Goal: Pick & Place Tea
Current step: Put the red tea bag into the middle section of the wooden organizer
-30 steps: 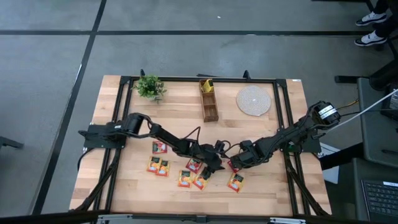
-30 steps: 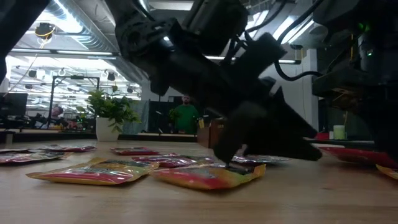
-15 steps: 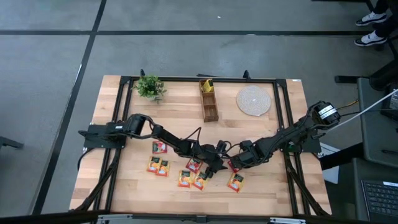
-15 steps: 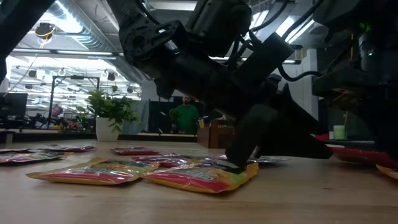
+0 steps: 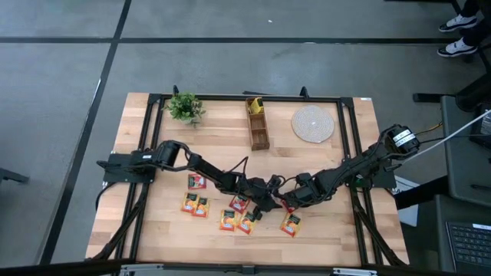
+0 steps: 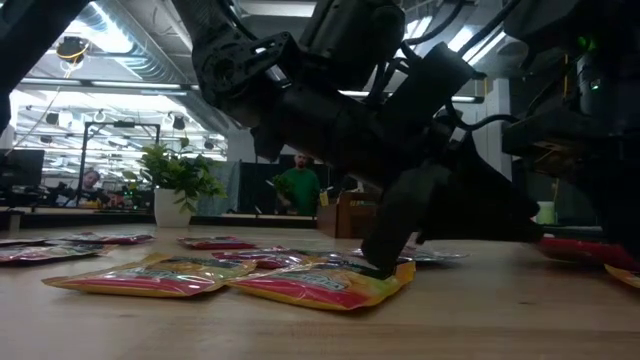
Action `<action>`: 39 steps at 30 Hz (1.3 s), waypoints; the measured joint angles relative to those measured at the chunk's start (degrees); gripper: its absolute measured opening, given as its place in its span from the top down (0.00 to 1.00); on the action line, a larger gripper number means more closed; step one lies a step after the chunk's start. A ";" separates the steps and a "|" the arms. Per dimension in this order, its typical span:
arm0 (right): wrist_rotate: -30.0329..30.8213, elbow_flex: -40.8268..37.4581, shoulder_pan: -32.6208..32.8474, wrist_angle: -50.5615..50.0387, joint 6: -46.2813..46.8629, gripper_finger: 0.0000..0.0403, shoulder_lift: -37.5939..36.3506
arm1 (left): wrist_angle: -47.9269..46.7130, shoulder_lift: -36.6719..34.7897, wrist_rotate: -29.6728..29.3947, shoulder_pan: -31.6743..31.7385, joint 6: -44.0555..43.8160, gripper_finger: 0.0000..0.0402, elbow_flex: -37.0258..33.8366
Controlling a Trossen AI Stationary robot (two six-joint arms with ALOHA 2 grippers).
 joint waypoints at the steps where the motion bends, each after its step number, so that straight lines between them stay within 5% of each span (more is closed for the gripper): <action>1: 0.06 0.00 0.00 0.00 0.19 0.99 0.00 | 0.00 0.01 0.26 0.09 0.22 0.66 0.00; 13: 0.07 0.00 0.00 0.00 0.23 0.99 0.00 | -1.92 0.04 2.16 1.10 2.16 0.97 0.04; 17: 0.09 0.00 0.00 0.00 0.21 0.99 0.00 | -2.39 0.04 2.21 1.02 3.44 0.99 0.04; 26: -0.15 0.00 -0.02 0.04 -0.01 0.99 0.00 | -4.31 -0.50 -0.16 0.46 3.91 0.94 -0.04; 39: -0.35 0.00 -0.02 0.74 -0.14 0.99 0.00 | -4.78 -1.27 -0.98 -0.19 9.77 0.67 -0.13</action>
